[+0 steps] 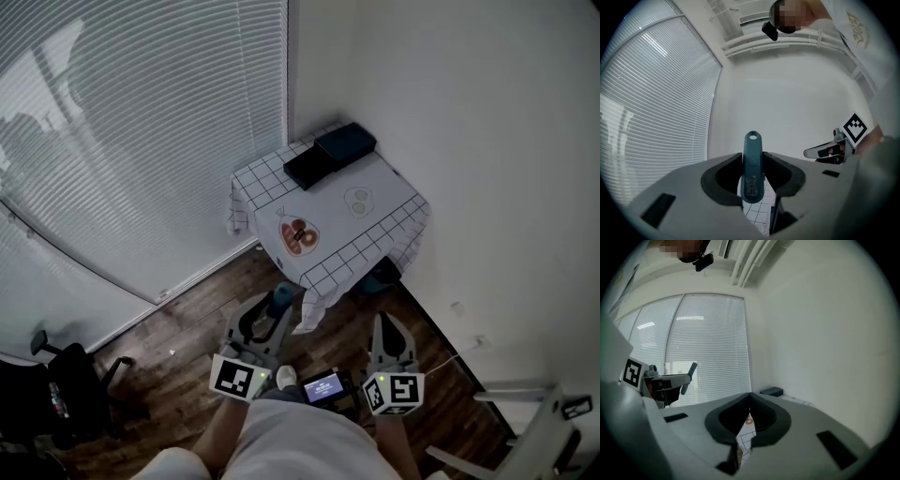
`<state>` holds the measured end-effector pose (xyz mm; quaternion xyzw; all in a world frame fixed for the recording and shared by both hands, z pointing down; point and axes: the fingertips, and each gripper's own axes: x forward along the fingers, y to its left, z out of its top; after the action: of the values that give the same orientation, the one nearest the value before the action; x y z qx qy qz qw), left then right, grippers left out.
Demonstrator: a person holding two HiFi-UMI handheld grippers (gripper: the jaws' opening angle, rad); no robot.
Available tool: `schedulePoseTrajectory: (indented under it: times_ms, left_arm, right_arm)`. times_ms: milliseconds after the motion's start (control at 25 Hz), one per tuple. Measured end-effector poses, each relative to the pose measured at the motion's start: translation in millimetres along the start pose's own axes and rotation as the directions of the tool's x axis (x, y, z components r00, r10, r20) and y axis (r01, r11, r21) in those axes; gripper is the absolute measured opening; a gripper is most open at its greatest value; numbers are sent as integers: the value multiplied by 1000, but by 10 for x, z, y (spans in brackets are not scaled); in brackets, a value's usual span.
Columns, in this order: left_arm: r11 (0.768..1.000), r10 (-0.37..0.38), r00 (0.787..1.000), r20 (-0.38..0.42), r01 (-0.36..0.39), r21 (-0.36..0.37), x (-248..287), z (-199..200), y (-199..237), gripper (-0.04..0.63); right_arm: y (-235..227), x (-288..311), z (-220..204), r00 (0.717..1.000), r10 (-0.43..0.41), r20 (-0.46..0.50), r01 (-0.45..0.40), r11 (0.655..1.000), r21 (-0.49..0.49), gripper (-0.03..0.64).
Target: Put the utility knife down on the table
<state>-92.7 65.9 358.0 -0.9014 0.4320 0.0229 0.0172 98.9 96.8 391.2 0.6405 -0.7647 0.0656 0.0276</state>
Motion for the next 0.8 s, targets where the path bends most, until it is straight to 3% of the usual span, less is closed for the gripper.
schedulePoseTrajectory:
  times_ms: [440, 800]
  left_arm:
    - [998, -53, 999, -12, 53, 21, 197, -82, 328, 143]
    - [999, -54, 998, -13, 54, -6, 358, -123, 487, 144]
  right_arm:
    - [115, 386, -23, 999, -39, -14, 39, 999, -3, 8]
    - [86, 552, 41, 999, -48, -3, 48, 999, 6, 8]
